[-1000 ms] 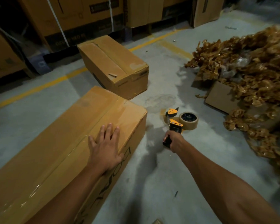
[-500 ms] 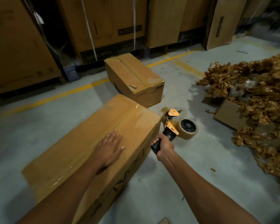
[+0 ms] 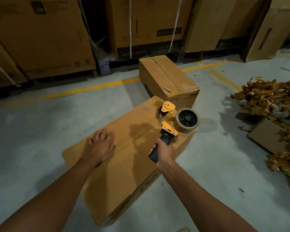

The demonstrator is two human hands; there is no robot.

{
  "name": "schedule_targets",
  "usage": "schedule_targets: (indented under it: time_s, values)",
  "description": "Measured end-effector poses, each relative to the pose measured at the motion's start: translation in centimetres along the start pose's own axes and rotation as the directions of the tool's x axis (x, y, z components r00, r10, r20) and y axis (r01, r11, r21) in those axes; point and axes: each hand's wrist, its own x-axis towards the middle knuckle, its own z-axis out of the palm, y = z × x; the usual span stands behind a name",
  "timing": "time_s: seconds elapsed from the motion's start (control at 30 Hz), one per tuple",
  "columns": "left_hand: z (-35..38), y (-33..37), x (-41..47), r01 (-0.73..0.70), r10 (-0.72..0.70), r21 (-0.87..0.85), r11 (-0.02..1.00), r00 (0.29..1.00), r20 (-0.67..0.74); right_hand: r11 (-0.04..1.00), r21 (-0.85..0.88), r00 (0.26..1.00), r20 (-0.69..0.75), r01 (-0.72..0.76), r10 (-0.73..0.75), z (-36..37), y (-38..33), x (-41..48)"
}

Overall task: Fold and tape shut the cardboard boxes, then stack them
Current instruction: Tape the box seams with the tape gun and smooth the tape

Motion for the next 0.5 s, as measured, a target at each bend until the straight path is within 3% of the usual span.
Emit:
schedule_targets:
  time_s: [0.13,0.27,0.5]
  values:
    - [-0.3,-6.0,-1.4,0.131,-0.131,-0.027,0.991,0.991,0.007,0.984,-0.175,0.996,0.082,-0.014,0.029,3.1,5.6,-3.1]
    - [0.1,-8.2,-2.7,0.155,-0.155,0.007,0.988,0.987,0.041,0.91,-0.401,0.988,0.143,0.109,-0.056,3.5,8.6,-5.3]
    - [1.7,-10.6,-7.6,0.377,-0.378,-0.064,0.924,0.926,0.005,0.849,-0.482,0.964,0.242,0.215,-0.107,5.0,8.9,-7.2]
